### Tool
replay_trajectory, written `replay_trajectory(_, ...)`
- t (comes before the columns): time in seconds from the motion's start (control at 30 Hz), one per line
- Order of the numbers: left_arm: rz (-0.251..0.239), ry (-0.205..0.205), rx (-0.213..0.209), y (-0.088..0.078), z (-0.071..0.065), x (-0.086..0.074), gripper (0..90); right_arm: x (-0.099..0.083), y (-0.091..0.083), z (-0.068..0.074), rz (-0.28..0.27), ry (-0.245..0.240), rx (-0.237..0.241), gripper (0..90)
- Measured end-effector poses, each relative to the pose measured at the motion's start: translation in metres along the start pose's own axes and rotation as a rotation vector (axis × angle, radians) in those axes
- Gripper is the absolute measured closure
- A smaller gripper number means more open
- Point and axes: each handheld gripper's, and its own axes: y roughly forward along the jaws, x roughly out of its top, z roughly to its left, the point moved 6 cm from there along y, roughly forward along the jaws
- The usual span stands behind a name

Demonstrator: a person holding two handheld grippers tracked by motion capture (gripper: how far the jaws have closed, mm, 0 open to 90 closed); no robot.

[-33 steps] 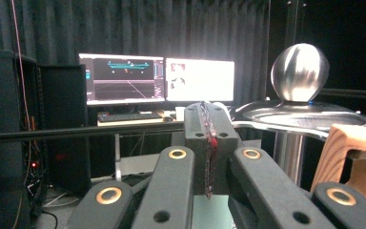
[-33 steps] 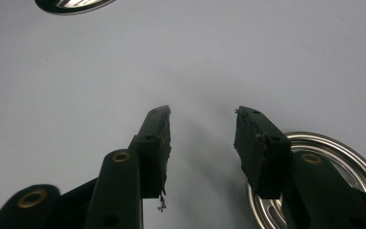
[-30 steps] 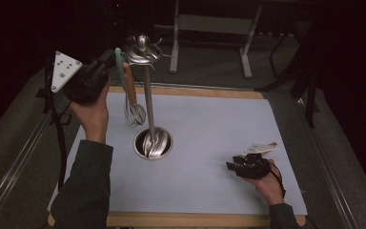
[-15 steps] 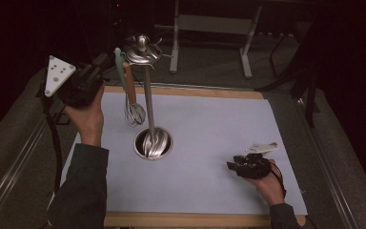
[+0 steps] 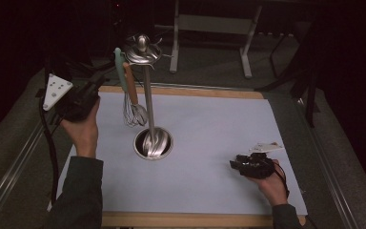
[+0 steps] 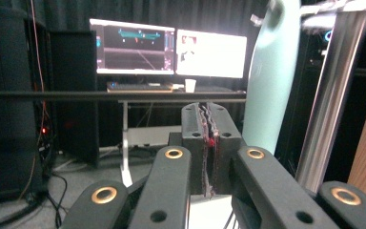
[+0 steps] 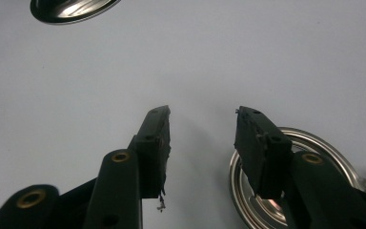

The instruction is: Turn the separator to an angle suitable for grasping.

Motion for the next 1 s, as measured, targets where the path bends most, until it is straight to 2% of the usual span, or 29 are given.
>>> replay_trajectory(0.4, 0.124, -0.011, -0.002, -0.001, 0.002, -0.055, 86.3, 0.001, -0.007, -0.006, -0.018, 0.013, -0.014, 55.6)
replay_trajectory(0.63, 0.166, -0.052, 0.020, -0.009, 0.008, -0.088, 86.2, 0.001, -0.015, -0.011, -0.031, 0.019, -0.039, 55.7)
replay_trajectory(0.8, 0.221, -0.077, 0.029, -0.012, 0.011, -0.116, 86.2, 0.002, -0.021, -0.016, -0.043, 0.022, -0.061, 55.7)
replay_trajectory(0.93, 0.243, -0.102, 0.035, -0.016, 0.012, -0.133, 86.1, 0.001, -0.028, -0.024, -0.047, 0.033, -0.093, 55.3)
replay_trajectory(1.0, 0.267, -0.098, 0.041, -0.018, 0.012, -0.143, 85.9, 0.001, -0.035, -0.030, -0.065, 0.052, -0.105, 55.0)
